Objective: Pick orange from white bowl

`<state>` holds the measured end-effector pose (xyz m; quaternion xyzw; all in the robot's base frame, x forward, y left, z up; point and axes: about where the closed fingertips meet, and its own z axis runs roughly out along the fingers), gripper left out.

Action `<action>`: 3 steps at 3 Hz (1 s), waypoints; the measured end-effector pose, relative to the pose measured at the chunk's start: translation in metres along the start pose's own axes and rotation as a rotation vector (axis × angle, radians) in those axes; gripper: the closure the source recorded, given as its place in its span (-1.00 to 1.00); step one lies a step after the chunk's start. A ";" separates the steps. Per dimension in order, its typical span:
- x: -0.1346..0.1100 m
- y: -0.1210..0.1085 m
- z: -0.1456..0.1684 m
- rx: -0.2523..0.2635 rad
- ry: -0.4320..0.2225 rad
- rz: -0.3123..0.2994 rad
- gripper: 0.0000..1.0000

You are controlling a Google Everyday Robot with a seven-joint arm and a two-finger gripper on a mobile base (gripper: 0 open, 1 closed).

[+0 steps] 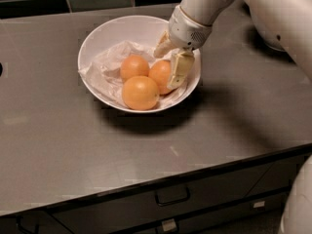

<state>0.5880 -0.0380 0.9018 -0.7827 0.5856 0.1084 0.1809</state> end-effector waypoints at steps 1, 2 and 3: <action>0.007 -0.001 0.013 -0.009 -0.010 0.013 -0.38; 0.009 -0.001 0.014 -0.009 -0.010 0.015 -0.38; 0.020 -0.003 0.030 0.006 0.023 0.034 -0.38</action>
Offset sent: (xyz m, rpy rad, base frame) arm 0.0000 -0.0067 -0.0182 0.0026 0.0334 -0.0087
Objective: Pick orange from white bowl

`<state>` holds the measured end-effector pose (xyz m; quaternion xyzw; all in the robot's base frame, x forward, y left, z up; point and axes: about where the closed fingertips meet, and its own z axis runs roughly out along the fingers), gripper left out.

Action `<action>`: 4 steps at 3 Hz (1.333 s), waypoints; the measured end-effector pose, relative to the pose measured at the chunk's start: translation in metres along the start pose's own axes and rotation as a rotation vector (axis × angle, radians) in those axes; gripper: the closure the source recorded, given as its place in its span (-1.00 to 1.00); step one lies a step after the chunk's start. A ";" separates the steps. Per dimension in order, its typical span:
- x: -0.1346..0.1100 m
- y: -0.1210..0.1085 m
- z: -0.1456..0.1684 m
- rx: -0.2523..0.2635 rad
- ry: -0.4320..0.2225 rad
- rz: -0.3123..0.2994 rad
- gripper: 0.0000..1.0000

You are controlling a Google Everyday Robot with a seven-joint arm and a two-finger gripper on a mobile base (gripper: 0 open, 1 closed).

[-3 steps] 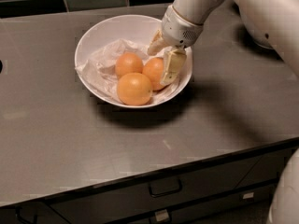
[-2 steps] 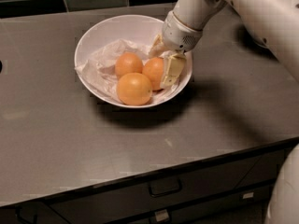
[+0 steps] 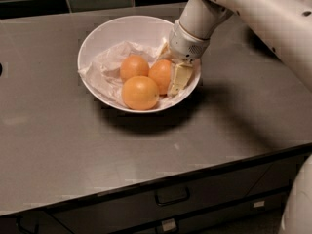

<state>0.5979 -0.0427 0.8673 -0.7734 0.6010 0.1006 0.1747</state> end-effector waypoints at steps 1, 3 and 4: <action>0.000 -0.001 0.001 -0.001 0.001 -0.002 -0.40; -0.001 -0.002 0.004 -0.005 0.002 -0.003 0.44; -0.001 -0.002 0.003 -0.005 0.002 -0.003 0.91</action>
Offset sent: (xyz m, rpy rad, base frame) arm 0.0038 0.0035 -0.0056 -0.0141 0.0163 0.0093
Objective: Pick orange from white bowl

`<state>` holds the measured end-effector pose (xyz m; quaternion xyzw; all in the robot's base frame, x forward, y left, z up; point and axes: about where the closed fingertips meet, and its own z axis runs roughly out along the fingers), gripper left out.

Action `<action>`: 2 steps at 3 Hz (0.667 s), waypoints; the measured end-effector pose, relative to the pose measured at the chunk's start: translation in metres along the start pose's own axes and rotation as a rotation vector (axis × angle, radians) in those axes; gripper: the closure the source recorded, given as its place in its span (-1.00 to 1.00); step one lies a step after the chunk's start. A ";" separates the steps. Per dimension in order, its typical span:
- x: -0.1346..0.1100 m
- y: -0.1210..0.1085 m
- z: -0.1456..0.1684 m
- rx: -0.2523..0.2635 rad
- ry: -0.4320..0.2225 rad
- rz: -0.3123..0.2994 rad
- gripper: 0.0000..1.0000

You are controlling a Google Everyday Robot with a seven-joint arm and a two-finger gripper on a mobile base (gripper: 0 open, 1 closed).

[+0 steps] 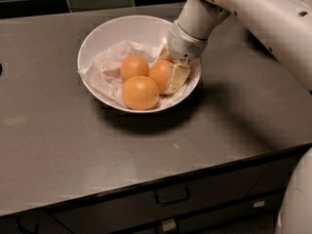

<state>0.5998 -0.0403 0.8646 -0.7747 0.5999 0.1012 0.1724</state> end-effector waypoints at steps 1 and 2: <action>-0.008 -0.001 -0.010 0.024 0.003 -0.012 1.00; -0.021 0.000 -0.032 0.075 0.020 -0.038 1.00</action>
Offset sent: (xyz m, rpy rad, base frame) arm -0.0161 0.0071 0.0740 -0.0103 -0.1647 0.0051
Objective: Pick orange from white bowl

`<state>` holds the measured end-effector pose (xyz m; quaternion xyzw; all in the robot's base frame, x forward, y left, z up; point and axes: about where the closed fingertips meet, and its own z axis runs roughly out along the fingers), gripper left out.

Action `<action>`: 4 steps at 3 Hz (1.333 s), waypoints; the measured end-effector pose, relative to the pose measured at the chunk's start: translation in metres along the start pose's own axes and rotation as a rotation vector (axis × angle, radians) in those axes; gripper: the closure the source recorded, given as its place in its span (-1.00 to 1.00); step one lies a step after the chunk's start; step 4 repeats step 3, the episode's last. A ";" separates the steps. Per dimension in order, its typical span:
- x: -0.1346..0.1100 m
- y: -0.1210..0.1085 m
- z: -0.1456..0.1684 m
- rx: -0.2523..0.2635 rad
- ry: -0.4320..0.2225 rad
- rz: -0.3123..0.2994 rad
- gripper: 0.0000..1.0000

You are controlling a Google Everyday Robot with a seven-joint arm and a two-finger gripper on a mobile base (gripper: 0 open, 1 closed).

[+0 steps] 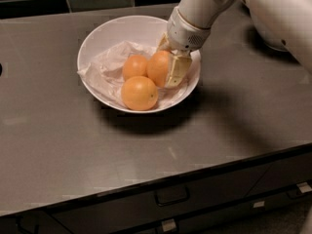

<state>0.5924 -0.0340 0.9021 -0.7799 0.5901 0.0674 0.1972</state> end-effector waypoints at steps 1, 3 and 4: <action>-0.009 -0.001 -0.017 0.039 0.012 -0.018 1.00; -0.019 -0.002 -0.035 0.085 0.019 -0.038 1.00; -0.019 -0.002 -0.035 0.085 0.019 -0.038 1.00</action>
Offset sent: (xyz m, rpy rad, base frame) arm -0.0130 0.0031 0.0638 0.0054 -0.1542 -0.0018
